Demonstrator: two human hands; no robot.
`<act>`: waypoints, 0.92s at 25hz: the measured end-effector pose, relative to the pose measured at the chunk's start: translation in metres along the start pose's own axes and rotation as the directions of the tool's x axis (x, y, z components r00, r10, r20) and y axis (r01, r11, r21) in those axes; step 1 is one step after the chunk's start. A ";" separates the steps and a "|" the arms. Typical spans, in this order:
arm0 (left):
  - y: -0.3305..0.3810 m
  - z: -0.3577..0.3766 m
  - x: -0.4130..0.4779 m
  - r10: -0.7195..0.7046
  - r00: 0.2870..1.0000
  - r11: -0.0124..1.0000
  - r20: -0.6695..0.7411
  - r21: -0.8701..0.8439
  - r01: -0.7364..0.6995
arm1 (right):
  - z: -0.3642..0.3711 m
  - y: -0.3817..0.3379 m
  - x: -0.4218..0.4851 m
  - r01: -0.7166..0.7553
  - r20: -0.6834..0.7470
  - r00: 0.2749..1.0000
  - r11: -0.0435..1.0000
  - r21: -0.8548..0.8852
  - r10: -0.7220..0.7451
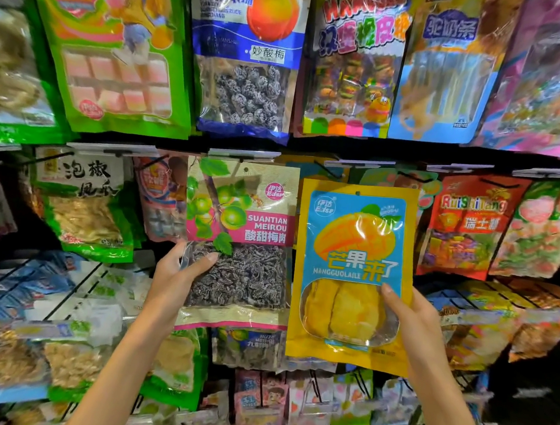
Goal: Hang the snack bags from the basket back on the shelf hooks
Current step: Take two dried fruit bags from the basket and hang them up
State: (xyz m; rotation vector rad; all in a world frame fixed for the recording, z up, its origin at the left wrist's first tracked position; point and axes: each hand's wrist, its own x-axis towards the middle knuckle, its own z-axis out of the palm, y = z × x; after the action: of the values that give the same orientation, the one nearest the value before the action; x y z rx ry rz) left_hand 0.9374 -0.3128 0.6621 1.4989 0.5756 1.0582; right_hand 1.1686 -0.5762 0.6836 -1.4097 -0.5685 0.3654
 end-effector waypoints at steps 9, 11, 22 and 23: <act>-0.014 -0.003 0.007 -0.033 0.999 0.999 0.007 0.011 0.033 | 0.000 0.004 0.014 0.005 0.017 1.000 1.000 0.016 -0.005; -0.017 -0.002 0.014 -0.046 0.999 0.999 -0.007 0.009 0.046 | 0.002 0.004 0.020 0.000 0.022 1.000 1.000 0.021 -0.001; -0.030 0.011 0.048 -0.082 0.986 0.994 -0.144 0.062 0.092 | 0.016 0.000 0.055 -0.005 0.111 0.994 0.997 0.078 -0.004; -0.030 0.013 0.049 -0.079 0.985 0.993 -0.151 0.072 0.091 | 0.015 0.001 0.057 -0.005 0.115 0.993 0.997 0.076 -0.004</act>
State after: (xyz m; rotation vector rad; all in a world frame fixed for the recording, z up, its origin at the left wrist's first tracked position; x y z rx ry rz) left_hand 0.9776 -0.2716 0.6484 1.4578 0.7870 1.0973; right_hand 1.2065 -0.5317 0.6923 -1.3214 -0.6420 0.4663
